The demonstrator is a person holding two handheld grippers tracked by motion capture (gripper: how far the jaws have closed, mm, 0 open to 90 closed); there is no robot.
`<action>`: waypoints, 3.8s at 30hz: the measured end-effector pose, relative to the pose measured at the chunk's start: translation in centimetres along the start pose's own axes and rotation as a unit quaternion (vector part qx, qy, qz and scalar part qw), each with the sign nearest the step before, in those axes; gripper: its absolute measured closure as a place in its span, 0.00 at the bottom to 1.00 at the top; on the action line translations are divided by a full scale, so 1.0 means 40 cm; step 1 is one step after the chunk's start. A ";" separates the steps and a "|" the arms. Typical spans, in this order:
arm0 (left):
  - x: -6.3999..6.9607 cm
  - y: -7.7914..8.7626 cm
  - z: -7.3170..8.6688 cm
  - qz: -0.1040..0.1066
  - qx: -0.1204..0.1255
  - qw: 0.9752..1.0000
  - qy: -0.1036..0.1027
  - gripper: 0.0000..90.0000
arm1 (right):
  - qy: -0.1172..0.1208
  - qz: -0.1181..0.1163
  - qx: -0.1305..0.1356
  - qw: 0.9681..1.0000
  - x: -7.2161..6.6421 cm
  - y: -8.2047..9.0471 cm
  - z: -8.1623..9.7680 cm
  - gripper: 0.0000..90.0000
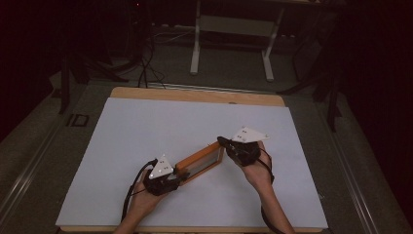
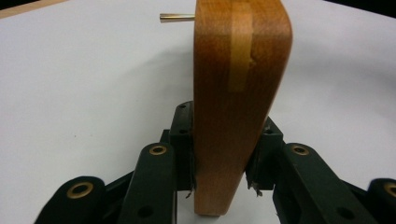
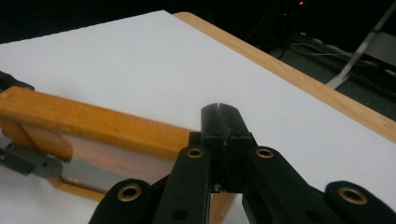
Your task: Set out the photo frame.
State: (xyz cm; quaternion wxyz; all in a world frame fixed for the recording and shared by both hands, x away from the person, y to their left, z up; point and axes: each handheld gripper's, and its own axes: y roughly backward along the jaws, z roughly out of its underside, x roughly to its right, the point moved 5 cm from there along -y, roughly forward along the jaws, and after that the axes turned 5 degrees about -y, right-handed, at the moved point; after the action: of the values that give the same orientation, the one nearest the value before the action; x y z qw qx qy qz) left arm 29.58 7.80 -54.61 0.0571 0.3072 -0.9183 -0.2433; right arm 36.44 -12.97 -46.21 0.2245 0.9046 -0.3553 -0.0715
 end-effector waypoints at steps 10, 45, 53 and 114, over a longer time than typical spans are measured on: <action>-0.009 0.018 -0.042 0.011 -0.008 1.000 -0.008 0.77 | -0.016 -0.010 -0.007 1.000 0.006 -0.017 0.007 1.00; -0.077 0.065 -0.278 0.113 -0.035 0.985 -0.125 0.76 | 0.043 -0.150 -0.016 0.988 -0.053 -0.028 -0.010 0.46; -0.091 0.060 -0.278 0.126 -0.027 0.986 -0.110 0.74 | 0.053 -0.180 -0.023 0.982 -0.053 -0.036 -0.008 0.60; -0.098 -0.083 -0.160 0.108 -0.024 0.994 -0.007 0.62 | 0.019 -0.134 -0.026 0.990 0.031 0.043 0.113 0.75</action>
State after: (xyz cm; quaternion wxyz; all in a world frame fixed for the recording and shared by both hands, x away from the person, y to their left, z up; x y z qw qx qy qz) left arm 36.14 5.21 -50.44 0.0840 0.2028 -0.9403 -0.2602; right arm 34.98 -16.52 -49.39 0.2431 0.9390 -0.2247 -0.0932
